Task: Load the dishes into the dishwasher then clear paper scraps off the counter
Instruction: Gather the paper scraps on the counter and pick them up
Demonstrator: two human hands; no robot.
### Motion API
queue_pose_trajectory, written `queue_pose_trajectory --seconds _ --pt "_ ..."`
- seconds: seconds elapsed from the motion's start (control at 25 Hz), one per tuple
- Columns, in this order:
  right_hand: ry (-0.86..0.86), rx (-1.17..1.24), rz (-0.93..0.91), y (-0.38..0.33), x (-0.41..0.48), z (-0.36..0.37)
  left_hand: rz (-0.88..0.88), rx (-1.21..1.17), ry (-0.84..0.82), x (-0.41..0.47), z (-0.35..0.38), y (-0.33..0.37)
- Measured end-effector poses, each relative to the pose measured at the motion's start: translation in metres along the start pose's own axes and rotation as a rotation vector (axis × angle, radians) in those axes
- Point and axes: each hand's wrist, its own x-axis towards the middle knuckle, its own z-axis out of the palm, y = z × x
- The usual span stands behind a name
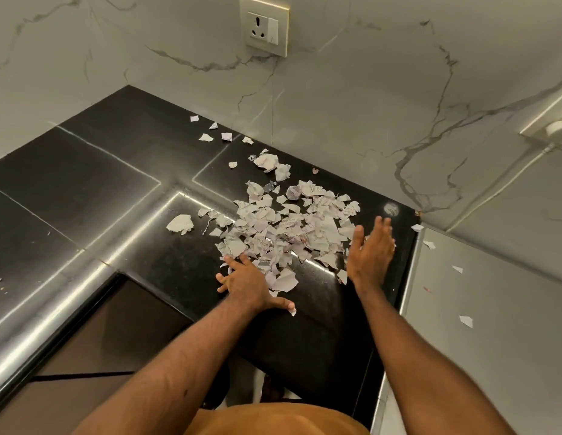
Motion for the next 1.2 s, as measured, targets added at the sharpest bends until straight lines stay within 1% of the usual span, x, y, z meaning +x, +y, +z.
queue_pose_trajectory --seconds 0.08,0.16,0.28,0.44,0.48,0.56,0.68,0.72,0.8,0.92,1.0,1.08,1.12,1.2 --pt "-0.050 -0.055 0.071 0.016 0.017 -0.001 -0.011 -0.020 0.030 0.009 -0.004 0.003" --pt "-0.119 -0.064 0.079 0.016 0.015 0.007 -0.017 -0.001 0.037 0.014 -0.007 0.006" --pt "-0.192 -0.071 0.012 -0.008 -0.009 0.029 -0.031 0.034 0.007 0.030 -0.004 0.008" --pt "-0.329 0.063 -0.134 -0.055 -0.049 0.050 -0.039 0.065 -0.028 0.050 0.004 0.010" --pt "-0.329 0.099 -0.160 -0.059 -0.054 0.051 -0.035 0.085 -0.033 0.051 0.004 0.010" --pt "-0.269 0.140 -0.191 -0.055 -0.060 0.048 -0.033 0.115 -0.025 0.048 0.002 0.011" --pt "-0.159 0.107 -0.134 -0.040 -0.072 0.045 -0.033 0.156 0.002 0.042 0.001 0.012" --pt "-0.162 0.074 -0.104 -0.039 -0.077 0.046 -0.042 0.156 0.005 0.038 -0.001 0.013" --pt "-0.242 0.044 -0.103 -0.045 -0.082 0.049 -0.059 0.151 -0.001 0.036 -0.003 0.014" --pt "-0.366 0.139 -0.164 -0.057 -0.076 0.051 -0.097 0.129 -0.041 0.047 -0.001 0.016" --pt "-0.372 0.179 -0.170 -0.059 -0.073 0.049 -0.084 0.233 -0.068 0.045 -0.008 0.022" --pt "-0.361 0.247 -0.149 -0.057 -0.073 0.047 -0.027 0.413 -0.104 0.033 -0.021 0.030" --pt "-0.327 0.288 -0.126 -0.055 -0.071 0.045 0.008 0.512 -0.107 0.023 -0.031 0.034" --pt "-0.186 0.294 -0.062 -0.046 -0.054 0.038 0.057 0.655 -0.076 0.012 -0.045 0.047"
